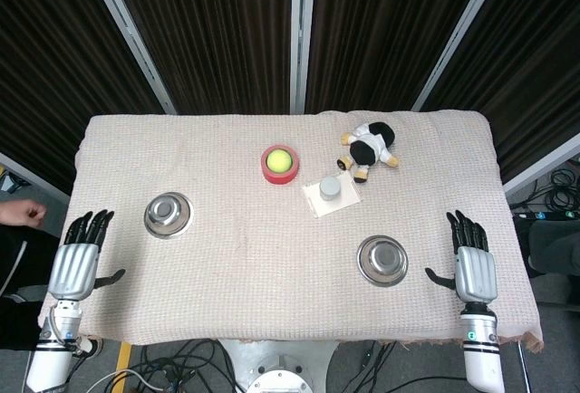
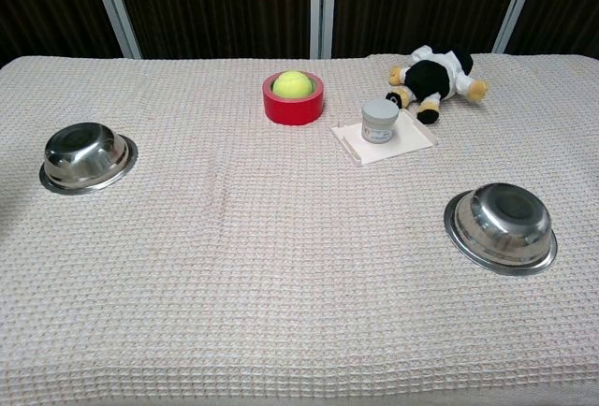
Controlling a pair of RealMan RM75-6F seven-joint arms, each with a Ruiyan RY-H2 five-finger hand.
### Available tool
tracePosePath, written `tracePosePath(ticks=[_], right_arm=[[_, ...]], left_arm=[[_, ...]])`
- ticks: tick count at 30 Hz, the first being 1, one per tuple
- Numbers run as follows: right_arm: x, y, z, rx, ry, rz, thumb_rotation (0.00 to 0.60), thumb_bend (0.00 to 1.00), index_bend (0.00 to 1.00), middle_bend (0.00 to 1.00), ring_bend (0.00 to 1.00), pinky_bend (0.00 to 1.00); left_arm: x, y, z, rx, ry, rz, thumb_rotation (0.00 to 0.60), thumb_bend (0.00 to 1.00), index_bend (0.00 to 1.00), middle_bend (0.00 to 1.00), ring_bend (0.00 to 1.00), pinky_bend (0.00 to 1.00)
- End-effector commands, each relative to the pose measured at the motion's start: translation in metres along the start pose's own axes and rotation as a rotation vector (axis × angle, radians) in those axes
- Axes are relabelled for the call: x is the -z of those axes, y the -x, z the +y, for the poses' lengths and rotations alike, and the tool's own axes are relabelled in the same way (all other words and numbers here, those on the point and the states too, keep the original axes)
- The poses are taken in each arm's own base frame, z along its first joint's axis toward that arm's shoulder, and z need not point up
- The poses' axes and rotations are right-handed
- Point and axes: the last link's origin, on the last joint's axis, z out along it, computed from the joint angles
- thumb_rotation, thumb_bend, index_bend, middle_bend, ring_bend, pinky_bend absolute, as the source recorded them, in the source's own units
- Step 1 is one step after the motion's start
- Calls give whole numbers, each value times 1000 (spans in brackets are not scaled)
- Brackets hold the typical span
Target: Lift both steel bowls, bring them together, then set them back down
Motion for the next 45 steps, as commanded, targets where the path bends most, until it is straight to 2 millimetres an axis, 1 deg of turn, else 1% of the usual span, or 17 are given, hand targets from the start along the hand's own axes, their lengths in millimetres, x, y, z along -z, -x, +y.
tracePosePath(ticks=[1,4,7,9,14,17,19,23,29,33,39,45], right_arm=[[-2,1,-2,6,-8,-9,600,0,0,0,0,0],[-6,1,-6,17,-24,-20,600,0,0,0,0,0],[-9,-1,-13,29,-37,-33,600,0,0,0,0,0],[-11,-1,-18,45,-36,-61,600,0,0,0,0,0],[-13,8,-32,150,9,-257,600,0,0,0,0,0],[-20,14,-42,182,21,-332,600,0,0,0,0,0],[-25,19,-47,189,23,-358,600,0,0,0,0,0],[-34,31,-59,205,10,-397,600,0,0,0,0,0],[-39,45,-74,234,-15,-425,600,0,0,0,0,0],[-40,50,-81,254,-23,-438,600,0,0,0,0,0],[-37,58,-84,272,-27,-450,600,0,0,0,0,0],[-37,64,-84,280,-24,-460,600,3,0,0,0,0]], left_arm=[[-1,0,0,-1,1,1,600,0,56,67,0,88],[-5,-1,2,7,11,3,600,0,55,67,0,88],[-14,-5,6,1,43,7,600,0,56,67,0,88],[-26,-6,9,14,70,-9,600,0,56,66,0,89],[-64,-7,17,33,143,-106,600,0,56,67,0,90],[-87,-4,23,14,178,-172,600,0,58,67,0,91],[-99,-1,26,-1,194,-218,600,4,62,67,0,91],[-116,8,33,-68,235,-297,600,66,63,65,0,91],[-133,19,37,-117,256,-356,600,75,63,62,0,91],[-145,22,36,-142,258,-386,600,81,63,61,0,91],[-159,23,32,-154,240,-433,600,108,72,61,0,94],[-167,29,32,-173,243,-479,600,135,116,71,6,137]])
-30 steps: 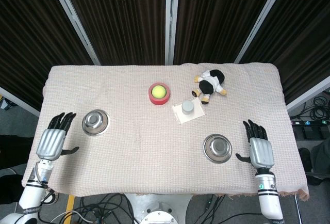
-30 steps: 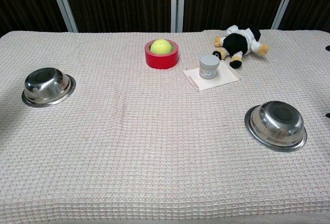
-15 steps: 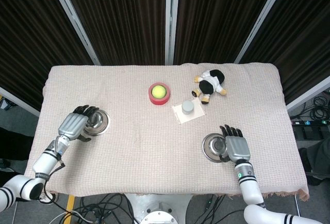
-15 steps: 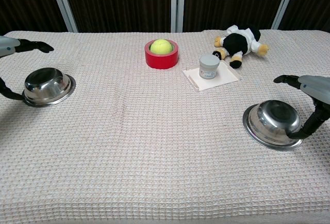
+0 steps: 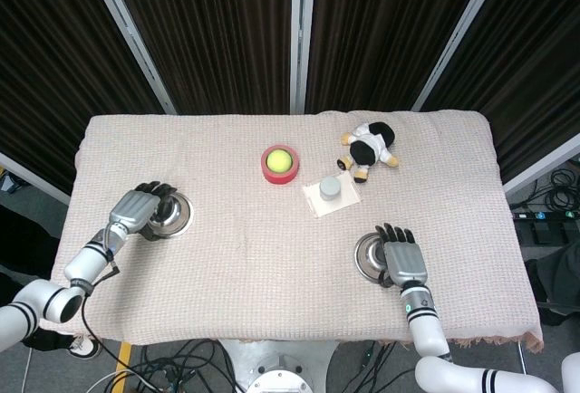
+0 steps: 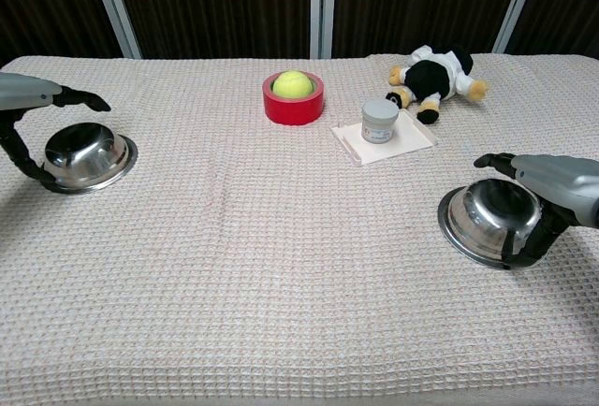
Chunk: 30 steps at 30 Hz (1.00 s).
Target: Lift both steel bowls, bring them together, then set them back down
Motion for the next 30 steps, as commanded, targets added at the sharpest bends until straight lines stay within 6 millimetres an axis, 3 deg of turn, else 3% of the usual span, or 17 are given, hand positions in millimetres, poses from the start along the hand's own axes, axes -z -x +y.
tracePosePath(ticks=[1,6,10,16,21,28,30], right_arm=[[-1,1,-1,1,-2,-8,600,3,0,0,0,0],[-4,3,-3,11,-6,-13,600,19,0,0,0,25],[-5,1,-6,20,-18,4,600,43,16,66,12,115],[-4,3,-7,31,-28,23,600,89,259,238,164,269],[-4,3,-5,31,-22,18,600,103,367,318,238,344],[4,-16,6,-19,-14,92,600,142,403,353,270,382],[8,-33,12,-50,-14,144,600,143,404,353,270,383]], left_arm=[[-6,3,1,0,1,-24,600,140,122,75,9,146],[-13,5,-2,8,-13,-60,600,182,158,120,51,216],[-16,7,-5,20,-23,-80,600,237,211,185,143,362],[-15,8,-7,30,-25,-75,600,301,321,309,261,488],[-14,8,-7,33,-27,-82,600,342,394,381,331,558],[-10,-3,-8,52,-23,-26,600,423,450,434,382,609],[-5,-15,-8,59,-17,55,600,439,452,438,387,615]])
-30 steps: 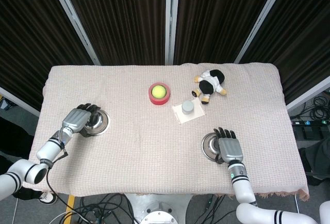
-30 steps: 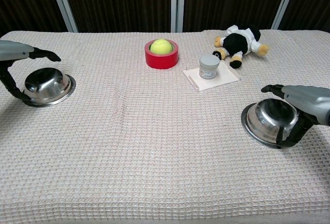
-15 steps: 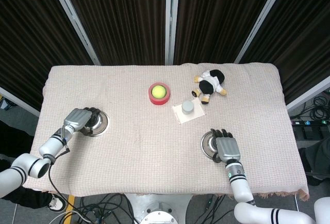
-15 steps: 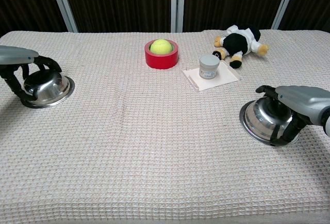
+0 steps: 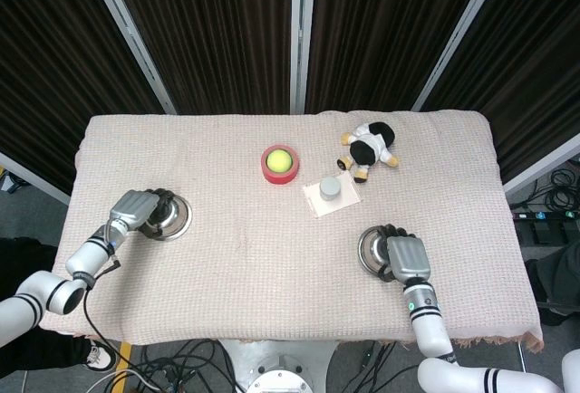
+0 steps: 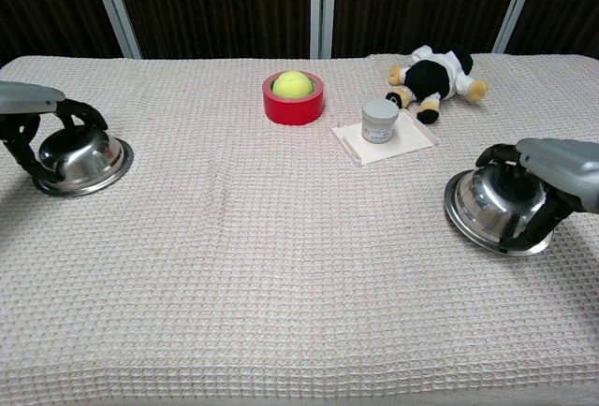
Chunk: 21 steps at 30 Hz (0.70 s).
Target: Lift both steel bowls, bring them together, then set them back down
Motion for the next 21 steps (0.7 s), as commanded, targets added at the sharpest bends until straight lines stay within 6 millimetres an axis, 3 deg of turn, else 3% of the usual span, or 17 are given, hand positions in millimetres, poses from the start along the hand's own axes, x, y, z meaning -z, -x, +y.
tracePosePath(ticks=[1,7,10,12,15,21], right_arm=[[8,-25,10,-60,0,91,600,144,405,353,270,384],[19,-66,24,-263,-97,409,600,161,406,351,270,385],[19,-79,22,-409,-206,583,600,160,406,349,270,385],[16,-81,15,-510,-278,652,600,158,406,348,270,385],[8,-81,-1,-671,-366,704,600,156,406,348,270,385],[-6,-78,-35,-936,-504,669,600,155,406,349,270,385]], left_arm=[[12,-21,0,11,15,166,600,446,452,439,391,619],[51,-57,14,94,46,723,600,450,449,441,409,631],[68,-65,29,291,105,994,600,410,447,441,426,649],[71,-67,43,454,161,1084,600,342,440,441,442,664],[71,-61,68,660,261,1079,600,268,429,441,451,671],[74,-40,119,1062,440,893,600,249,439,456,463,670]])
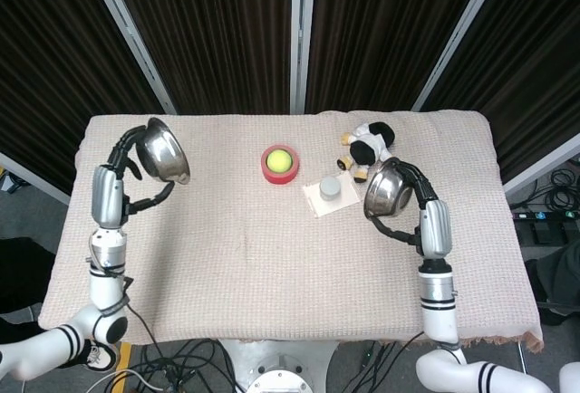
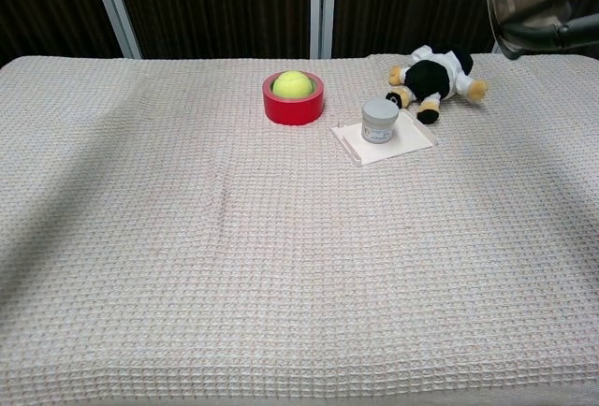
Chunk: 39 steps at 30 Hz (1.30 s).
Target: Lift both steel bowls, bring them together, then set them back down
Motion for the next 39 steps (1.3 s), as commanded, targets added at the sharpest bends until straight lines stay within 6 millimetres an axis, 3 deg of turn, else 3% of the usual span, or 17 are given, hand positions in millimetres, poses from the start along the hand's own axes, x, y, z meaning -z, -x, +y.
tracePosePath(ticks=[1,7,11,14,25,29,35,39], right_arm=[[-13,27,-17,-248,-79,31,600,155,406,350,270,385],[-22,65,-36,-573,-32,-110,600,158,406,352,270,388],[-27,81,-46,-694,-6,-196,600,158,406,353,270,388],[-31,91,-52,-755,17,-249,600,158,406,353,270,387],[-48,147,-91,-862,75,-490,600,160,406,352,270,388],[-51,144,-93,-859,60,-474,600,160,406,352,270,388],[-55,118,-74,-880,79,-373,600,161,406,352,270,388],[-56,125,-76,-877,85,-413,600,161,406,352,270,388]], left_arm=[[24,39,29,405,-116,-71,600,249,443,461,466,670],[36,74,51,708,-259,-230,600,248,452,464,468,671],[37,87,58,822,-321,-330,600,247,459,464,468,671],[40,90,60,848,-339,-363,600,248,467,464,468,673],[13,113,72,800,-317,-473,600,253,469,467,468,679],[11,108,68,777,-314,-467,600,255,467,472,468,680],[2,92,57,762,-317,-393,600,256,466,473,468,679],[1,97,60,771,-316,-413,600,256,466,473,468,679]])
